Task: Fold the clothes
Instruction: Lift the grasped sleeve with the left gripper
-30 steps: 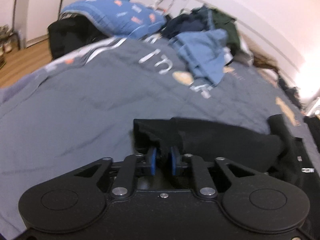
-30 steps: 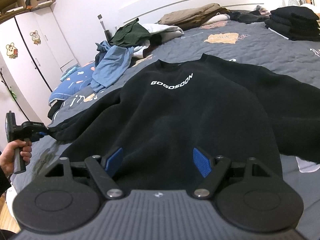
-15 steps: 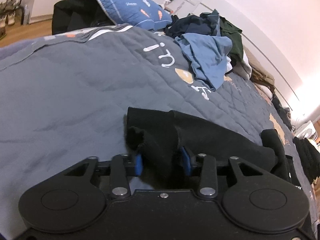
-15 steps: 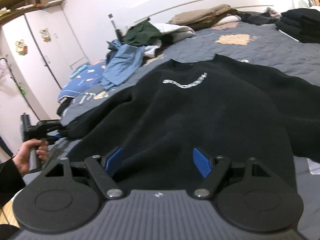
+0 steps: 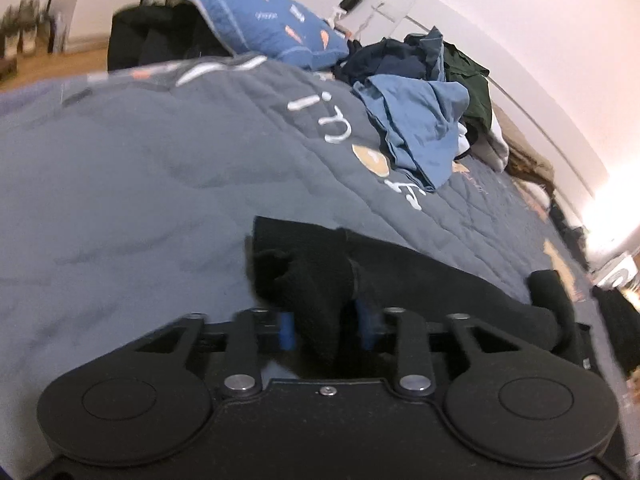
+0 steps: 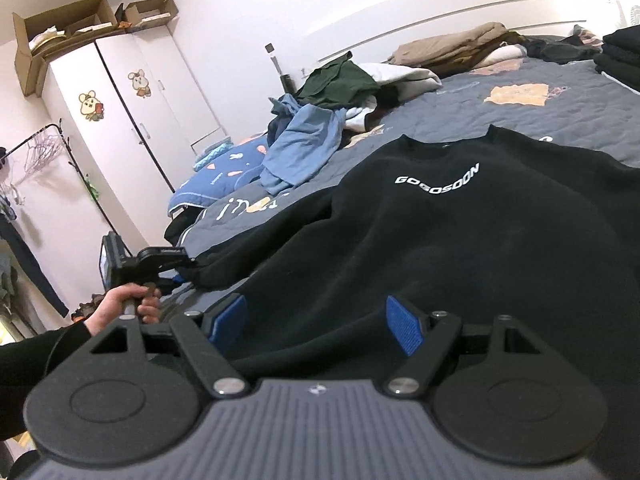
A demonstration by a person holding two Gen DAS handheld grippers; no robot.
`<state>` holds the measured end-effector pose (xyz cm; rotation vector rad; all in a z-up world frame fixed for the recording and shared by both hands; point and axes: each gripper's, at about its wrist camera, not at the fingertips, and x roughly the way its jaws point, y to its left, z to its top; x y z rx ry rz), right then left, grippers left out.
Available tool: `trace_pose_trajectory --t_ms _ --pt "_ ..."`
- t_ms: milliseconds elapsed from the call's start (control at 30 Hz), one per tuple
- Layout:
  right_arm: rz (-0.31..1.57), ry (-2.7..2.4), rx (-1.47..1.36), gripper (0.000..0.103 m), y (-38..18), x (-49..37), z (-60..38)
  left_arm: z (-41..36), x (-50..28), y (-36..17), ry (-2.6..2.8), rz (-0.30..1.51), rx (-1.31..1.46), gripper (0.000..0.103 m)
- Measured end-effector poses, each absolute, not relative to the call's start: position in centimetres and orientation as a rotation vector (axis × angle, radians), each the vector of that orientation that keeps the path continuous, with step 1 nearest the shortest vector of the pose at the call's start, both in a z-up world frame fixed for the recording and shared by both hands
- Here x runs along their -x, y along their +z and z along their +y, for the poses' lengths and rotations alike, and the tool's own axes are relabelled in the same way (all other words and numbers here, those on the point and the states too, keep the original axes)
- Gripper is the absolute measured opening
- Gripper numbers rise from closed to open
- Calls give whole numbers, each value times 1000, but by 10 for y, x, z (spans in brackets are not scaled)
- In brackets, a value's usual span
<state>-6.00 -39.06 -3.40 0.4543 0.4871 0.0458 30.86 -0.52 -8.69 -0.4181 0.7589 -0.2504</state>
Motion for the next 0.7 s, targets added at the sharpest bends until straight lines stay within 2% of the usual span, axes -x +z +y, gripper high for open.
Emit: trace_pose_trajectory --t_ms 67,533,700 --pt "494 43 -448 77 -36 60 -390 -3 -308 -77 -243 723 389 11" --pt "495 9 -468 77 -39 60 -400 63 -330 48 34 360 296 9" --pt "496 3 -474 77 -39 58 -402 99 -347 62 166 355 259 9"
